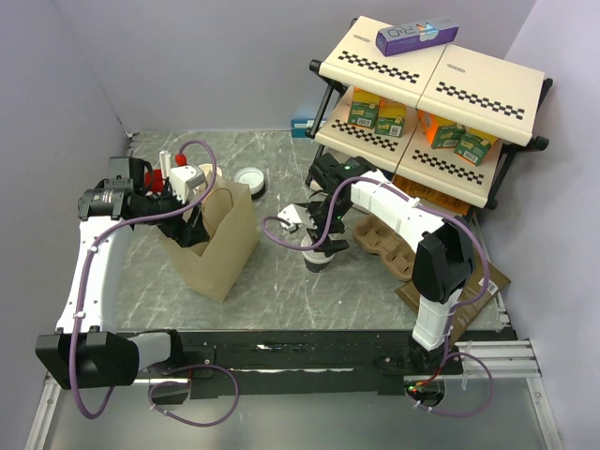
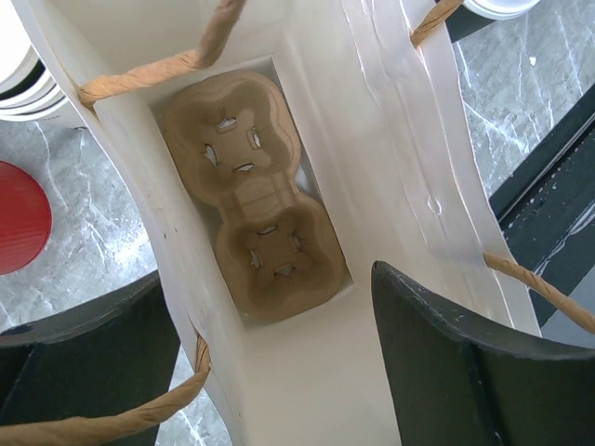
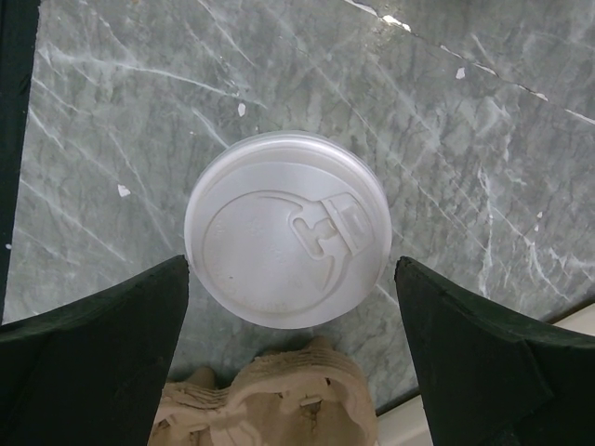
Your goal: Pack the takeout coffee
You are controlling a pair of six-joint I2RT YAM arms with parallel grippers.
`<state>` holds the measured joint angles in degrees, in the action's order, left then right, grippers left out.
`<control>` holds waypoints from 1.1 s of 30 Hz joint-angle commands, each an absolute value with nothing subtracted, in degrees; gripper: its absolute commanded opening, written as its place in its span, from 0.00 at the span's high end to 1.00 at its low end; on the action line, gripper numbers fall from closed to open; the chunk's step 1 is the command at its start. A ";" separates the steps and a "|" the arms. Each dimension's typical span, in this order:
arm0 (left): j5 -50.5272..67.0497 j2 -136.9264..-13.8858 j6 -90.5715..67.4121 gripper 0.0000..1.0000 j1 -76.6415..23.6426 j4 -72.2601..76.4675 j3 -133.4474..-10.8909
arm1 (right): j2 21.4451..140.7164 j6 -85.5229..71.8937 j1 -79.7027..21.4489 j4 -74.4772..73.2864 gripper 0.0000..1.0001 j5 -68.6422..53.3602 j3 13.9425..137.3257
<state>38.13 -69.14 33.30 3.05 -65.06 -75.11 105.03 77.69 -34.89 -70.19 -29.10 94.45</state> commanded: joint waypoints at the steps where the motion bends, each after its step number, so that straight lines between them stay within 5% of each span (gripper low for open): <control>1: 39.11 -68.64 32.61 0.18 3.25 -63.72 -74.53 | 104.06 80.60 -35.51 -70.84 0.05 -28.74 94.57; 33: 38.67 -68.55 32.17 0.18 3.16 -63.28 -73.92 | 101.87 83.15 -37.88 -67.60 0.11 -25.58 88.68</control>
<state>37.67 -69.14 33.15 3.05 -64.05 -73.87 103.88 81.93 -37.04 -69.04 -26.98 91.24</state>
